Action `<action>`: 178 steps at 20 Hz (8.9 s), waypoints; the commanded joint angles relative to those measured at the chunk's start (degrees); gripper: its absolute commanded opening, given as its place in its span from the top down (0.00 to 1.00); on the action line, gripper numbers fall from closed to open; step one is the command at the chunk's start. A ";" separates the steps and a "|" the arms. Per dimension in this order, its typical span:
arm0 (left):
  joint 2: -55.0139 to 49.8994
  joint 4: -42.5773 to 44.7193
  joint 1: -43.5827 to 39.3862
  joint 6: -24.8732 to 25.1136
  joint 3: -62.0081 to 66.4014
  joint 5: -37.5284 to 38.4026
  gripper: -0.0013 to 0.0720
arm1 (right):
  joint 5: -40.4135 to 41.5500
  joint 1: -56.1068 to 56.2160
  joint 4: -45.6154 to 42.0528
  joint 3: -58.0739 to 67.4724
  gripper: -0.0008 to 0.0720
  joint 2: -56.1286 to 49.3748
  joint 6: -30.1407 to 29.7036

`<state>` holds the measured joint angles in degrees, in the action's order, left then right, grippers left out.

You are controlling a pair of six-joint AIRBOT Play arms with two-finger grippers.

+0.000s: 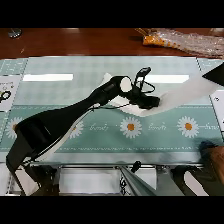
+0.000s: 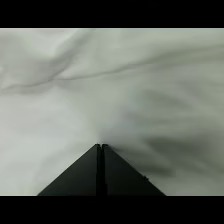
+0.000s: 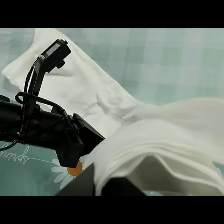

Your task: Fold the shirts.

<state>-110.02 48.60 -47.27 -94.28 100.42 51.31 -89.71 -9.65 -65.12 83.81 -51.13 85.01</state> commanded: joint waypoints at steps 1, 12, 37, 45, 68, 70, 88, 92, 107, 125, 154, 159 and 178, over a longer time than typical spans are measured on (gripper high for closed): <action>1.18 -0.59 0.98 1.27 0.09 0.83 0.95 | 1.70 0.07 0.11 0.02 0.96 0.15 0.33; 33.29 38.73 19.26 3.61 0.07 17.42 0.95 | 10.56 14.69 -3.61 -0.02 0.96 -14.45 1.46; 54.23 38.88 38.07 8.15 0.00 34.27 0.95 | 46.93 34.91 8.04 0.00 0.40 -41.62 11.98; 54.05 38.88 38.07 8.81 0.00 34.27 0.95 | 15.41 25.83 -23.43 -0.04 0.40 -29.03 8.02; 47.21 38.86 38.07 10.45 -0.11 36.39 0.35 | 60.11 15.47 38.01 -47.67 0.43 -25.24 -6.75; 47.21 38.86 38.07 10.43 -0.11 36.39 0.35 | 59.89 15.41 37.70 -46.03 0.96 -25.09 -8.59; 38.05 31.12 37.94 8.98 -0.11 36.15 0.35 | -2.56 -32.50 -8.70 -6.73 0.96 1.97 2.51; 35.52 28.28 37.62 9.86 -0.11 36.06 0.35 | -7.67 -40.04 -16.83 -6.73 0.96 2.43 2.36; 28.37 26.84 37.73 13.35 -0.11 15.39 0.35 | -15.17 -58.38 -47.17 -6.73 0.96 4.94 1.18; 25.00 27.69 42.66 14.19 -0.11 6.01 0.35 | -13.70 -71.36 -51.28 -6.73 0.41 5.88 -1.73; 20.24 40.28 26.84 6.14 -0.13 37.22 0.00 | 5.11 10.60 -18.69 -6.73 0.17 -22.23 2.14; 20.39 43.95 25.33 3.28 -0.87 36.24 0.00 | 5.77 10.58 -19.80 -6.73 0.17 -22.21 1.99; 25.27 44.04 21.75 2.08 -11.87 24.76 0.00 | 5.79 10.58 -19.82 -6.73 0.17 -22.21 2.01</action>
